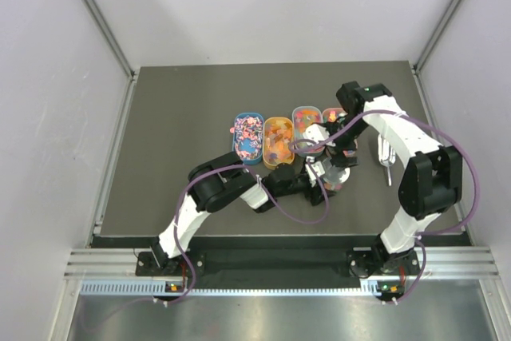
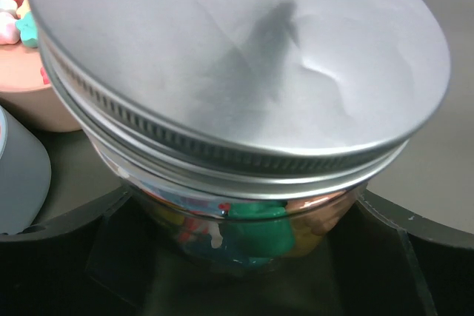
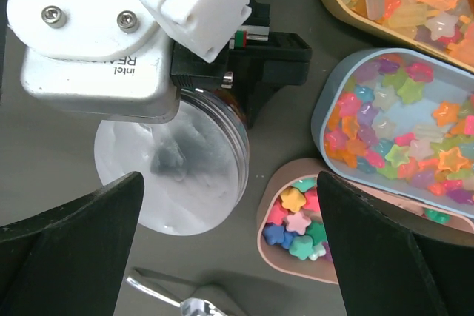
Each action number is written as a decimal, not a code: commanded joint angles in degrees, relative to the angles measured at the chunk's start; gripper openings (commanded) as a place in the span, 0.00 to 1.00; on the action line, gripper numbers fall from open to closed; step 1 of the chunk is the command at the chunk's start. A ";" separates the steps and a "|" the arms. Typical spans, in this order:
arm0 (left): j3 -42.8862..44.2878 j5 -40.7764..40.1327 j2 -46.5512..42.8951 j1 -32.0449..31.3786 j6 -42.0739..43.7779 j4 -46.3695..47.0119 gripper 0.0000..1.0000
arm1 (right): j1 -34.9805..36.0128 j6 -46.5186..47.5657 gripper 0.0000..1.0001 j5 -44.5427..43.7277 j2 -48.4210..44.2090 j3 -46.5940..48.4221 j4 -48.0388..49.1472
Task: Pack the candies
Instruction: Screw the bottle lid onto the packing bottle.
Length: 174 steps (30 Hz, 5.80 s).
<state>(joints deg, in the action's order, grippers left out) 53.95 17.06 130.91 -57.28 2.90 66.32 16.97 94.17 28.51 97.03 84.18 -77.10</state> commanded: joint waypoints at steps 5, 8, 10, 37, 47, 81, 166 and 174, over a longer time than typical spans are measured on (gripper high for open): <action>-7.10 -2.47 8.84 -0.21 0.44 -39.26 0.00 | -0.45 -3.10 1.00 3.65 -3.69 4.49 -7.71; -8.68 -2.56 6.47 -0.20 0.18 -37.94 0.00 | -2.28 -6.10 1.00 5.14 -3.69 10.99 -7.63; -9.04 -2.64 5.32 -0.20 -0.17 -38.29 0.00 | -3.52 -7.77 1.00 5.41 -3.52 13.81 -7.71; -3.51 -3.43 11.12 -1.17 -3.34 -52.26 0.00 | -0.01 -0.22 1.00 2.34 -11.96 -9.56 -7.36; -3.42 -3.00 11.21 -1.79 -3.34 -52.35 0.00 | -0.80 1.01 1.00 1.81 -8.35 -7.81 -6.48; -3.15 -3.08 11.30 -2.58 -3.34 -52.44 0.00 | -6.87 -1.80 1.00 3.48 -2.19 2.31 -7.45; -2.45 -3.53 12.09 -3.63 -1.84 -52.96 0.00 | -0.71 4.97 1.00 -3.29 -8.01 -8.51 -7.80; -2.45 -3.79 12.00 -3.98 -1.58 -52.97 0.00 | -0.19 4.79 1.00 -3.29 -5.80 -7.80 -7.71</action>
<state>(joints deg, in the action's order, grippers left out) 57.82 12.38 130.34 -59.42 2.26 58.70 15.88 98.76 23.75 91.20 75.05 -76.18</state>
